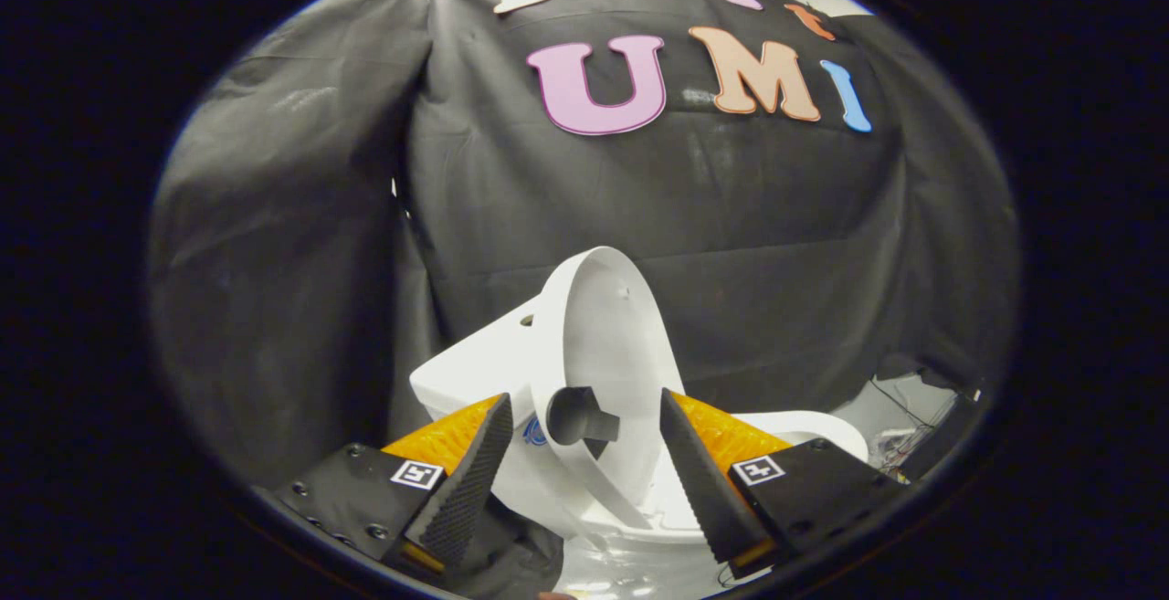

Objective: Open the toilet lid.

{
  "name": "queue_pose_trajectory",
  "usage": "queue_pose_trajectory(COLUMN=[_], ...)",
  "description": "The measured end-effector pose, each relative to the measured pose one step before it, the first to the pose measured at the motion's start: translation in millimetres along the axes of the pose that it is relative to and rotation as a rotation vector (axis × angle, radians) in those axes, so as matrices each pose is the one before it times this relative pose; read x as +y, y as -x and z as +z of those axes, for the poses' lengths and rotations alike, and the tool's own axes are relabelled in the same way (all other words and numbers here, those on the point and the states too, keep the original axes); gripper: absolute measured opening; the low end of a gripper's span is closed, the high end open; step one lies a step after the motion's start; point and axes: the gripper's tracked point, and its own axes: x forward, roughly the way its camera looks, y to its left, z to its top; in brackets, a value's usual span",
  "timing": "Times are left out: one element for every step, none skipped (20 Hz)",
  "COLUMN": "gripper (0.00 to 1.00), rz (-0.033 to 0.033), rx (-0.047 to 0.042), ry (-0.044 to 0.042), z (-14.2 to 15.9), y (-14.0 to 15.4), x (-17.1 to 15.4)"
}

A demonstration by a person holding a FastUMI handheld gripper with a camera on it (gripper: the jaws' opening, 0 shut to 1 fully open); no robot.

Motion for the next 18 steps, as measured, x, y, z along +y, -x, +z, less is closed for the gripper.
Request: queue_pose_trajectory(gripper=[0.99, 0.99, 0.99, 0.99, 0.99, 0.99, 0.99, 0.99, 0.99, 0.99, 0.99, 0.99, 0.99, 0.99, 0.99, 0.99, 0.99, 0.99], rz=[0.00395, 0.01178, 0.00696, -0.00259, 0.00352, 0.00581, 0.00996, -0.00017, -0.00563, -0.00102, -0.00022, -0.00119, -0.00394, -0.01129, -0.01453, -0.01031, -0.00803, -0.00366], rx=[-0.00784, -0.00611, -0.00420, -0.00691, -0.00598, -0.00913, -0.00787, -0.00445, -0.00816, -0.00944, -0.01130, -0.01513, -0.01522, -0.00426, -0.00217, -0.00513, -0.00597, -0.00403], ry=[0.00189, -0.00275, 0.00333, 0.00500, 0.00124, -0.00394, -0.00293, 0.00474, 0.00814, 0.00652, -0.00015, -0.00474, -0.00292, 0.00216, 0.00219, 0.00065, -0.00141, -0.00112], z=[2.09, 2.82, 0.91, 2.29, 3.86, 4.20, 1.56, 1.80, 1.67, 2.80, 1.90, 3.52, 1.12, 1.17, -1.42, -0.97, 0.25, -1.01], y=[4.13, 3.78, 3.31, 4.41, 4.42, 3.00, 3.82, 4.17, 3.81, 4.05, 3.70, 3.12, 3.42, 4.44, 4.11, 3.73, 3.29, 2.66], x=[-3.94, -1.89, -2.25, -5.02, -4.14, -4.25, -3.85, -5.99, -9.33, -8.72, -7.99, -7.99, -10.03, -12.60, -13.84, -11.13, -11.30, -10.06])
